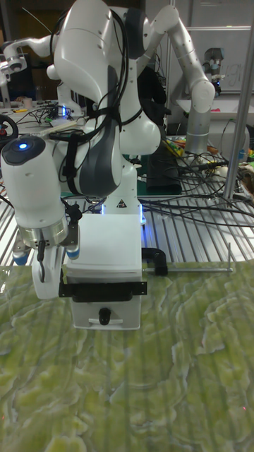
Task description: Grasp the handle and open the drawer
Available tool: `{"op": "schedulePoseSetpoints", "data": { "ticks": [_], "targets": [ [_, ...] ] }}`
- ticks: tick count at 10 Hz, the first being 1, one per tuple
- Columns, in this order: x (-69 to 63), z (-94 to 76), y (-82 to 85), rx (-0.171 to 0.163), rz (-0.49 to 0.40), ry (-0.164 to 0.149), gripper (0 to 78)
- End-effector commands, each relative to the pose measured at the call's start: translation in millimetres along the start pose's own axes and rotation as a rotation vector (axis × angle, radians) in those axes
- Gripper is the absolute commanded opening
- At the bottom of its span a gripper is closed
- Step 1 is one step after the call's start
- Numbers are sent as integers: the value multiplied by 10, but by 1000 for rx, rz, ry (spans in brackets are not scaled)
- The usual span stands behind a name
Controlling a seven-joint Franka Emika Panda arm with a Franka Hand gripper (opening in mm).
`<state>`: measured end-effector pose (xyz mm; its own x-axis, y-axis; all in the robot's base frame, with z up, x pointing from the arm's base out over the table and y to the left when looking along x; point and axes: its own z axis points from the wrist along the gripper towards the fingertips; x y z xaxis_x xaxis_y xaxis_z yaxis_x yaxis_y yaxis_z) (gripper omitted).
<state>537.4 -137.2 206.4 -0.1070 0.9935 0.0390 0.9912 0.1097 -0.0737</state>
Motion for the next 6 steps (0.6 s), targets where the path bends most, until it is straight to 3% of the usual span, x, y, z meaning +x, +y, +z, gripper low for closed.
{"op": "schedulePoseSetpoints", "data": {
  "ticks": [1,6],
  "targets": [
    [-3,-32,-8,5,17,-6,18],
    [-17,-49,20,3,15,-1,18]
  ]
}}
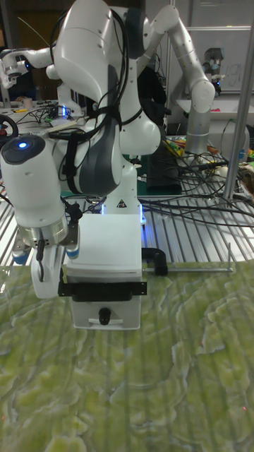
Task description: Grasp the handle and open the drawer
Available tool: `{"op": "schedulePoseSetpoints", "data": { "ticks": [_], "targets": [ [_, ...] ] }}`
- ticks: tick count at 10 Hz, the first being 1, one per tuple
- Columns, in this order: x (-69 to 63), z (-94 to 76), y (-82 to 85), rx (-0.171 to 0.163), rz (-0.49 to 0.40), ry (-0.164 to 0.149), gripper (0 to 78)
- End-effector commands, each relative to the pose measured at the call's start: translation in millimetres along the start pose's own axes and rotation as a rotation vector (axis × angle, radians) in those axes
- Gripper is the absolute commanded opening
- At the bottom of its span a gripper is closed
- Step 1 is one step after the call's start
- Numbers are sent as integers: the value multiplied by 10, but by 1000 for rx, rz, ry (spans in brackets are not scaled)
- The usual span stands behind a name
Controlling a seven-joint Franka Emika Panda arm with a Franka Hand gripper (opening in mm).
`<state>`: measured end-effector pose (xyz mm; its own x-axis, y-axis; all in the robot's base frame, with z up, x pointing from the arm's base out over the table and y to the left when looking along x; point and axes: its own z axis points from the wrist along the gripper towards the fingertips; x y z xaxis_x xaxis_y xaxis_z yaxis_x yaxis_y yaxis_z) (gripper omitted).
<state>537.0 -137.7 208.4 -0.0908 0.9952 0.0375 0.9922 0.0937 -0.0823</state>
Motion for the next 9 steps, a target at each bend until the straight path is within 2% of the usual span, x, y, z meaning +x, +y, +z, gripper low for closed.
{"op": "schedulePoseSetpoints", "data": {
  "ticks": [1,5,9],
  "targets": [
    [-24,-39,41,-5,-2,0,18],
    [-55,-44,113,-6,-9,6,18],
    [-31,-49,220,-7,-8,7,18]
  ]
}}
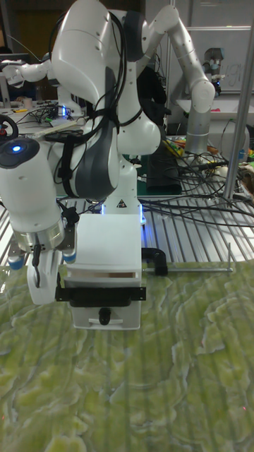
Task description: Grasp the handle and open the drawer
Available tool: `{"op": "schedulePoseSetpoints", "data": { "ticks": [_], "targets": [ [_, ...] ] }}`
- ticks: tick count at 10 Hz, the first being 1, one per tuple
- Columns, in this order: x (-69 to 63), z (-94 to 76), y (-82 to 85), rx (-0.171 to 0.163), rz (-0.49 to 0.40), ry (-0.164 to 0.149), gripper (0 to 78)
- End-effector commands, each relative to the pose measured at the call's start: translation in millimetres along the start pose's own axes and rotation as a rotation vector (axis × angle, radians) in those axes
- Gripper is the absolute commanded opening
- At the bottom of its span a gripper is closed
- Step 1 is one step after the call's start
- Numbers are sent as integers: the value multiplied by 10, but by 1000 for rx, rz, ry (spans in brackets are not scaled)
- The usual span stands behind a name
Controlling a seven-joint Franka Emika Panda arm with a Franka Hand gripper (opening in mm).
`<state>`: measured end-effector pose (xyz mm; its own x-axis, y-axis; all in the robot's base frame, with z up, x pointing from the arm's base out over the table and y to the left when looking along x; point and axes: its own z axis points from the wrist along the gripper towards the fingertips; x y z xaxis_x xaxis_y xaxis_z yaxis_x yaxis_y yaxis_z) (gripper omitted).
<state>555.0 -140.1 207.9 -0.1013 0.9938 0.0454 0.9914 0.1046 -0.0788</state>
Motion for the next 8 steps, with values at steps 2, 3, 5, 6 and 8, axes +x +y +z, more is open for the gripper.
{"op": "schedulePoseSetpoints", "data": {
  "ticks": [2,3,5,6,8],
  "targets": [
    [3,-60,85,-4,6,7,18],
    [1,-60,90,-4,6,7,18],
    [-6,-48,112,-4,7,8,18],
    [-4,-42,115,-4,8,7,18],
    [-8,-46,131,-4,11,8,18]
  ]
}}
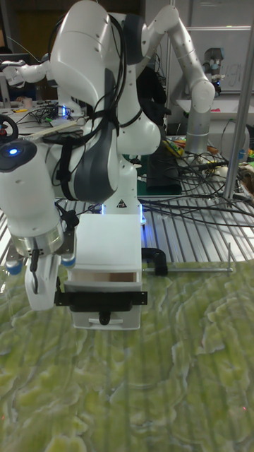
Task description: Grasp the handle and open the drawer
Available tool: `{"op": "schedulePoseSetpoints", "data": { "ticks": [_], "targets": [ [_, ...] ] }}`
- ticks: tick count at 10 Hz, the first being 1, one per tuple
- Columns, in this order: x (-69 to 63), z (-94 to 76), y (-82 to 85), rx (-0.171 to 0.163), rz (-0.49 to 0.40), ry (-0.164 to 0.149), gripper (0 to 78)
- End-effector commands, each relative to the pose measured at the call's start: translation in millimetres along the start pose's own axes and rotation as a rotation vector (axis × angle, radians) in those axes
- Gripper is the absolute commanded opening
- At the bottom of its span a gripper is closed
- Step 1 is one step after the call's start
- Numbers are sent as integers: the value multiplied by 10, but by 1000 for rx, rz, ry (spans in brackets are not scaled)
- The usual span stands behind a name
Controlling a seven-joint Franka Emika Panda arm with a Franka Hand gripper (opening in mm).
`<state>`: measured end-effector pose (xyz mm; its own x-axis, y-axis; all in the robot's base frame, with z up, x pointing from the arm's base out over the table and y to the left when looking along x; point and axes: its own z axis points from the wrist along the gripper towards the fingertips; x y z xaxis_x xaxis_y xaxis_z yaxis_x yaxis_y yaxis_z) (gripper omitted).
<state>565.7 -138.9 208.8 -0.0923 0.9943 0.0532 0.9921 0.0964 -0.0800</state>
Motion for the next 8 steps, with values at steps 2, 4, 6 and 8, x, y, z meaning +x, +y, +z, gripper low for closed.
{"op": "schedulePoseSetpoints", "data": {
  "ticks": [2,4,6,8],
  "targets": [
    [-31,-37,59,-5,2,1,18],
    [-48,-42,88,-5,1,4,18],
    [-41,-24,113,-6,1,5,18],
    [-7,-16,148,-6,6,4,18]
  ]
}}
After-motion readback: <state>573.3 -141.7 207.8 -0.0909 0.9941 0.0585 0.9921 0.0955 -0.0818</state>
